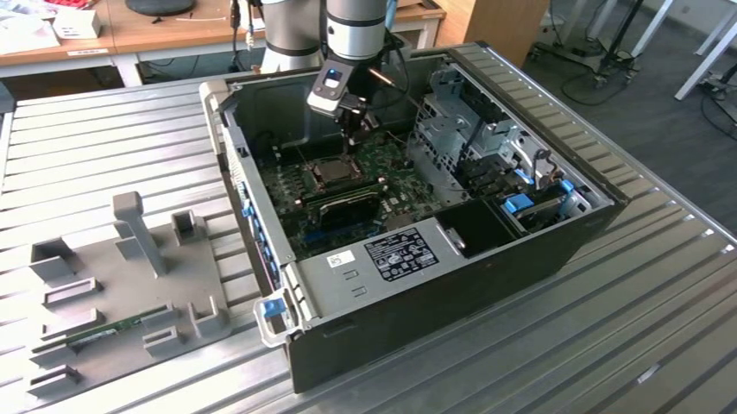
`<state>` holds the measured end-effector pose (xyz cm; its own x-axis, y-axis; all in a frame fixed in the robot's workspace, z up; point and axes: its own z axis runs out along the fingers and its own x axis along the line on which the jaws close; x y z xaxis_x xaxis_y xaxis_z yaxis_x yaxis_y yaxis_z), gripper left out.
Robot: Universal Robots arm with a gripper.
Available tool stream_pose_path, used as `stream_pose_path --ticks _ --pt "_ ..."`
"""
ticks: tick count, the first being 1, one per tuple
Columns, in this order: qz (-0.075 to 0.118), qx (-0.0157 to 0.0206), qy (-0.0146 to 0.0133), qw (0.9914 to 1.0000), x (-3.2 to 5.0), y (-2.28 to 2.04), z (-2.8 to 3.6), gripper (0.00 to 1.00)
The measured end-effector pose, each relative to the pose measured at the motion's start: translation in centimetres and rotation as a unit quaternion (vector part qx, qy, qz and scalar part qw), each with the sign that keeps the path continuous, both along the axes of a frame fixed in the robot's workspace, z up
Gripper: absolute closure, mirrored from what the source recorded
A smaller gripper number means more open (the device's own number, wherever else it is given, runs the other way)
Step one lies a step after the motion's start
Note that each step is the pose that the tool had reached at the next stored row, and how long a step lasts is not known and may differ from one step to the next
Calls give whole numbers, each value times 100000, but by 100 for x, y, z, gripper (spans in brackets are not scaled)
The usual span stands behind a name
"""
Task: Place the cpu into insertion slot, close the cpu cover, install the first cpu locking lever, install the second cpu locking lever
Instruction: 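Close the cpu cover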
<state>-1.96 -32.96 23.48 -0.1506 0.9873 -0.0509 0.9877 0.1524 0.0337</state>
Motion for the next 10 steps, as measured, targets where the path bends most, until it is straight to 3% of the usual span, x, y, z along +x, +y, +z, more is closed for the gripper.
stream_pose_path --ticks 5,10 --pt "3580 -4 3 99936 0 0 0 89" --pt "7863 -65 3 99690 -2 0 -1 89"
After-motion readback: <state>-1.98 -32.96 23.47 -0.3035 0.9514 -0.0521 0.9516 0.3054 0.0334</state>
